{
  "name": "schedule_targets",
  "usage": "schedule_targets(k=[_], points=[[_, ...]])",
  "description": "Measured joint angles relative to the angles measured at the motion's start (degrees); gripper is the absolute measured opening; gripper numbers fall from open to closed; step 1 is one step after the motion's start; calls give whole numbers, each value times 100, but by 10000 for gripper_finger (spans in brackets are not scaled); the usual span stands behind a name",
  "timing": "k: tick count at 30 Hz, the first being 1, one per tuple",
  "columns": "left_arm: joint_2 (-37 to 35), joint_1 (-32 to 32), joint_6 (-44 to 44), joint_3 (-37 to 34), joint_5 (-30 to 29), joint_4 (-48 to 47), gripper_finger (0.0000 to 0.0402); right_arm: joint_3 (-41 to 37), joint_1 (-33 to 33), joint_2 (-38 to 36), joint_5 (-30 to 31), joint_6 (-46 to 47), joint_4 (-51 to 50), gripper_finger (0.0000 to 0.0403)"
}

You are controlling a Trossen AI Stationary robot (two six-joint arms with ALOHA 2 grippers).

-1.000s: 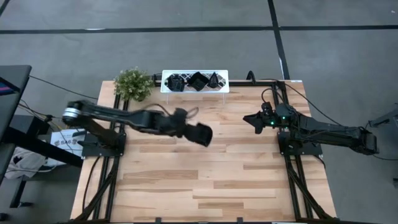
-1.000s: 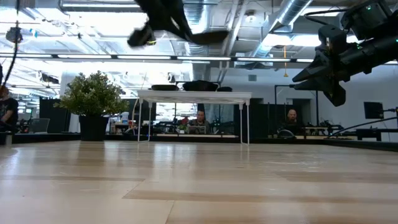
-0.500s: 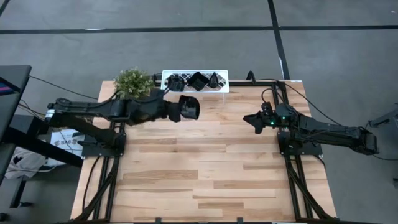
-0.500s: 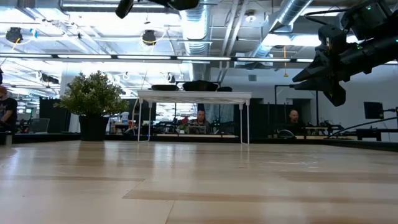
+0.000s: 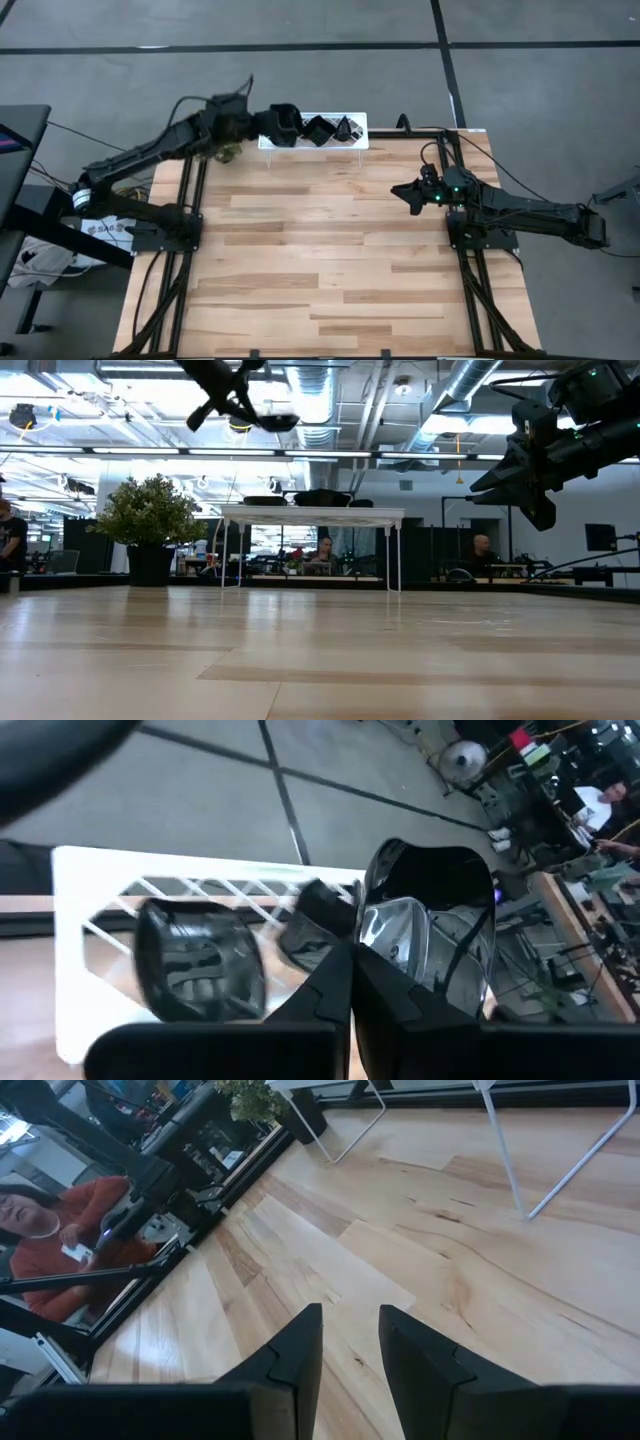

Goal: Pick & Place Mini shaped plates
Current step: Stack the leaf-shaped plate on top of the leaf-shaped plate on the shelf

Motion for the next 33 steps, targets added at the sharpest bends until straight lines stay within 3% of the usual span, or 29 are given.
schedule_targets(k=[3, 11, 17, 25, 33], points=[[32, 597, 161, -6, 480, -154, 6, -1, 0, 0, 0, 0, 0, 98], [157, 1477, 406, -2, 915, -274, 6, -1, 2, 0, -1, 2, 0, 98], [723, 1633, 494, -2, 1355, -270, 5, 1, 0, 0, -1, 2, 0, 98], [1450, 2048, 483, -2, 2434, -335, 5, -1, 0, 0, -1, 2, 0, 98], [1615, 2005, 468, -2, 2489, -501, 5, -1, 0, 0, -1, 2, -2, 98]])
